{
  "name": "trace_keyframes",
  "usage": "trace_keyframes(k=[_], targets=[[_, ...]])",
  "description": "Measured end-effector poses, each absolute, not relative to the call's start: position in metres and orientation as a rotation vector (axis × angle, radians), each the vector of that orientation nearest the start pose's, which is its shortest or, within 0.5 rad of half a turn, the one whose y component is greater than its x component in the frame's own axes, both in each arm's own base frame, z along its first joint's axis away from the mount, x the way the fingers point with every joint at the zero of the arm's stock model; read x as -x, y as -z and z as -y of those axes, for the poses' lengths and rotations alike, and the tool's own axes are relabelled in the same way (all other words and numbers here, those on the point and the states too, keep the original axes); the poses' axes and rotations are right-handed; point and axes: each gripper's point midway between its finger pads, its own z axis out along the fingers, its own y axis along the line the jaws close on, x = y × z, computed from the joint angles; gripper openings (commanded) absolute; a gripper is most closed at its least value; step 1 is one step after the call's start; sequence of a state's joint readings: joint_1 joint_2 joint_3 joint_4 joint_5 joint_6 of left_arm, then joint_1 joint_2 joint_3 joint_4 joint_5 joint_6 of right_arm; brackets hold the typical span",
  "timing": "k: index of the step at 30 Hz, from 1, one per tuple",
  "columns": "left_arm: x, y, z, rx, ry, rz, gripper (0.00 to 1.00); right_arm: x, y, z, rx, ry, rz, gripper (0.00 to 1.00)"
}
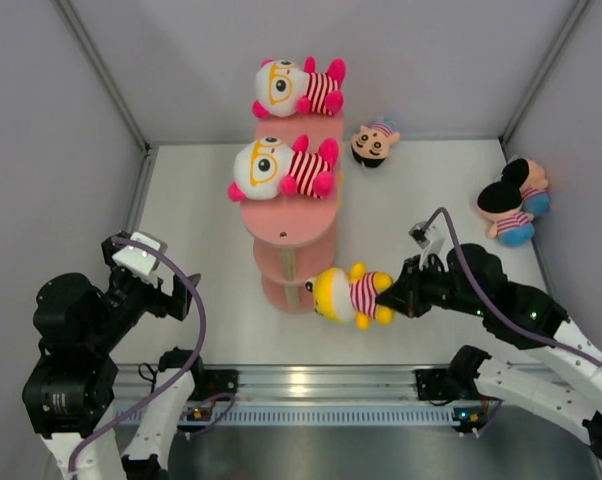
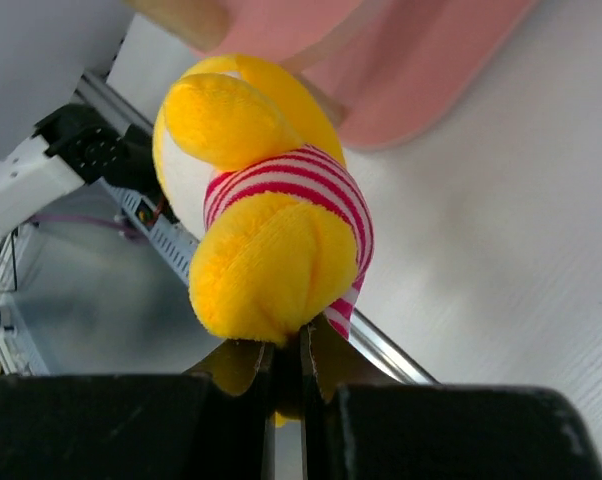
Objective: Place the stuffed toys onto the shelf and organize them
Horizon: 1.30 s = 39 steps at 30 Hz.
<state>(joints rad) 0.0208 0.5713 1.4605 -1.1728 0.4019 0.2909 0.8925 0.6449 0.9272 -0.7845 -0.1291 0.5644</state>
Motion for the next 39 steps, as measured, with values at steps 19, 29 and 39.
trace_keyframes(k=[19,29,39], targets=[[-0.127,-0.356,0.047,-0.507,0.110,-1.802,0.93,-0.170,-0.276,-0.201,0.248,-1.292,-2.121,0.00],[-0.125,-0.355,0.047,-0.510,0.108,-1.798,0.93,-0.203,-0.307,-0.215,0.136,-1.407,-1.966,0.00],[-0.126,-0.353,0.047,-0.512,0.112,-1.801,0.93,-0.224,-0.295,-0.246,0.083,-1.475,-1.982,0.00]])
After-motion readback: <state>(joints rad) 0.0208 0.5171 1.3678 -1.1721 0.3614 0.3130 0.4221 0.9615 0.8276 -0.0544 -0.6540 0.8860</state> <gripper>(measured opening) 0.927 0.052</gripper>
